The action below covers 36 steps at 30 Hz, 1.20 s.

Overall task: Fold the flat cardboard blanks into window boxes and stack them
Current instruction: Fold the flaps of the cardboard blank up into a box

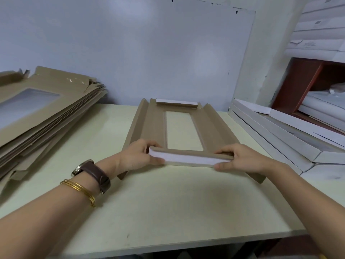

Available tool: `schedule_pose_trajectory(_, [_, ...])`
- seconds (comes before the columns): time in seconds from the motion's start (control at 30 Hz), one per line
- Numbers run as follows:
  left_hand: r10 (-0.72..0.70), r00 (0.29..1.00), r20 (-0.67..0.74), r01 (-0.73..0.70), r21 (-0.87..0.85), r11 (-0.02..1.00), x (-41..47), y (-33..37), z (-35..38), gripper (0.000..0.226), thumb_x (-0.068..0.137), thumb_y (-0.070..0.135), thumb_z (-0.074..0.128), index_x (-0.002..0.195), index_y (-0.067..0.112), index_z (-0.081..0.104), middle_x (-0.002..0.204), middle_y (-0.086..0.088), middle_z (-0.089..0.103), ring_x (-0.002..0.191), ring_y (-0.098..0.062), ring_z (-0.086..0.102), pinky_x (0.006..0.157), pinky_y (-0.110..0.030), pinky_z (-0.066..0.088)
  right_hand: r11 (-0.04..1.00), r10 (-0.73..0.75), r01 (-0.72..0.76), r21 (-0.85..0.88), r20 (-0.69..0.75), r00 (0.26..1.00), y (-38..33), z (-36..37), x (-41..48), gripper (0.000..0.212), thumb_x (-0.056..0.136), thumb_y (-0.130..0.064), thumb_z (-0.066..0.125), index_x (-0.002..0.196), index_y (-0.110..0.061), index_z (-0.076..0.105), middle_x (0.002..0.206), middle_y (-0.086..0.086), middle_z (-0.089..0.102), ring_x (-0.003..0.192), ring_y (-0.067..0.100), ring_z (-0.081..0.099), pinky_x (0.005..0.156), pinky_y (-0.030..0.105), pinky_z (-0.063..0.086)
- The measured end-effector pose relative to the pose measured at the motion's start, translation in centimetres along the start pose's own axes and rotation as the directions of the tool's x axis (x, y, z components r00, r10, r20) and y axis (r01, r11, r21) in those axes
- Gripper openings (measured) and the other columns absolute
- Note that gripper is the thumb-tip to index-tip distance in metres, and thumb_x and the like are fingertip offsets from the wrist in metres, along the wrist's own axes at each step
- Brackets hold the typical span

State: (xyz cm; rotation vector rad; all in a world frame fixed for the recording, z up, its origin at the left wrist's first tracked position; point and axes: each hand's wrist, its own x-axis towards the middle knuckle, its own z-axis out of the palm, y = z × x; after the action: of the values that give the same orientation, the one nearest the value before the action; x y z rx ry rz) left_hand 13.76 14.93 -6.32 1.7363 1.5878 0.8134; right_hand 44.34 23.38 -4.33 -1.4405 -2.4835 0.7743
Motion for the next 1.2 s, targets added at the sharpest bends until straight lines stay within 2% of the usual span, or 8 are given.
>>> schedule_pose_trajectory(0.17, [-0.049,0.993,-0.103,0.048,-0.015,0.999,0.8,-0.5,0.0,0.016,0.086,0.023,0.07,0.098,0.019,0.061,0.082,0.003,0.064,0.066,-0.012,0.058,0.056,-0.026,0.044,0.999,0.04,-0.041,-0.018,-0.084,0.996,0.0,-0.6,1.5,0.022,0.072,-0.039,0.083,0.074,-0.032,0.063,0.068,-0.02,0.061,0.064,-0.003,0.056,0.054,0.012,0.036])
schedule_pose_trajectory(0.3, [-0.063,0.976,-0.21,0.091,0.127,0.988,1.4,-0.4,0.1,0.037,0.085,0.03,0.069,0.113,0.018,0.047,0.097,-0.002,0.064,0.082,-0.02,0.062,0.066,-0.031,0.049,0.987,0.099,-0.116,-0.109,-0.15,0.984,-0.4,-0.9,2.4,0.048,0.07,-0.047,0.082,0.111,-0.03,0.064,0.107,-0.011,0.064,0.099,0.012,0.058,0.075,0.021,0.041])
schedule_pose_trajectory(0.43, [0.016,0.96,-0.278,0.079,0.328,0.941,1.7,-0.6,1.4,0.061,0.087,0.027,0.065,0.137,0.013,0.033,0.126,-0.007,0.05,0.111,-0.026,0.053,0.086,-0.03,0.043,0.958,0.115,-0.17,-0.23,-0.234,0.965,-0.9,0.2,2.6,0.089,0.075,-0.052,0.073,0.148,-0.022,0.032,0.143,0.002,0.046,0.13,0.026,0.043,0.099,0.038,0.041])
schedule_pose_trajectory(0.53, [0.183,0.947,-0.265,0.01,0.593,0.805,1.6,-0.5,2.5,0.063,0.088,0.019,0.057,0.144,0.013,0.029,0.148,-0.012,0.025,0.135,-0.03,0.029,0.103,-0.035,0.033,0.902,0.031,-0.166,-0.398,-0.324,0.946,-1.9,1.7,2.2,0.079,0.081,-0.046,0.066,0.146,-0.022,0.028,0.142,0.008,0.038,0.129,0.03,0.037,0.097,0.039,0.038])
schedule_pose_trajectory(0.63, [0.336,0.935,-0.115,-0.124,0.781,0.612,1.9,0.0,3.9,0.059,0.087,0.012,0.048,0.144,0.009,0.032,0.151,-0.012,0.029,0.137,-0.027,0.029,0.112,-0.035,0.022,0.821,-0.105,-0.123,-0.557,-0.36,0.927,-3.5,3.9,2.0,0.069,0.089,-0.032,0.056,0.149,-0.02,0.022,0.149,0.01,0.028,0.139,0.029,0.024,0.11,0.039,0.026])
schedule_pose_trajectory(0.77, [0.309,0.951,0.015,-0.215,0.751,0.624,2.4,0.4,6.5,0.056,0.099,0.023,0.039,0.15,0.006,0.022,0.156,-0.011,0.024,0.146,-0.025,0.017,0.116,-0.032,0.01,0.752,-0.219,-0.041,-0.657,-0.309,0.926,-5.7,7.3,2.5,0.056,0.1,-0.026,0.035,0.152,-0.012,0.019,0.162,0.006,0.011,0.15,0.023,-0.003,0.119,0.041,-0.001])
schedule_pose_trajectory(0.93, [0.134,0.989,0.058,-0.133,0.738,0.662,3.0,-0.2,7.6,0.057,0.103,0.028,0.018,0.154,0.009,0.002,0.162,-0.005,0.005,0.149,-0.021,0.003,0.118,-0.035,0.003,0.892,-0.256,0.149,-0.426,-0.206,0.944,-6.7,10.0,3.1,0.052,0.106,-0.03,0.02,0.152,-0.005,0.022,0.161,0.008,0.019,0.15,0.02,0.002,0.121,0.031,0.0])
schedule_pose_trajectory(1.2, [-0.027,0.993,0.115,-0.063,0.707,0.704,2.9,0.2,7.5,0.061,0.101,0.032,0.017,0.154,0.009,-0.005,0.162,-0.007,-0.005,0.149,-0.02,-0.006,0.121,-0.036,0.0,0.968,-0.091,0.089,-0.234,0.003,0.996,-5.5,10.3,3.7,0.067,0.102,-0.052,0.014,0.155,-0.013,0.003,0.164,0.0,0.002,0.15,0.012,-0.005,0.118,0.028,-0.005])
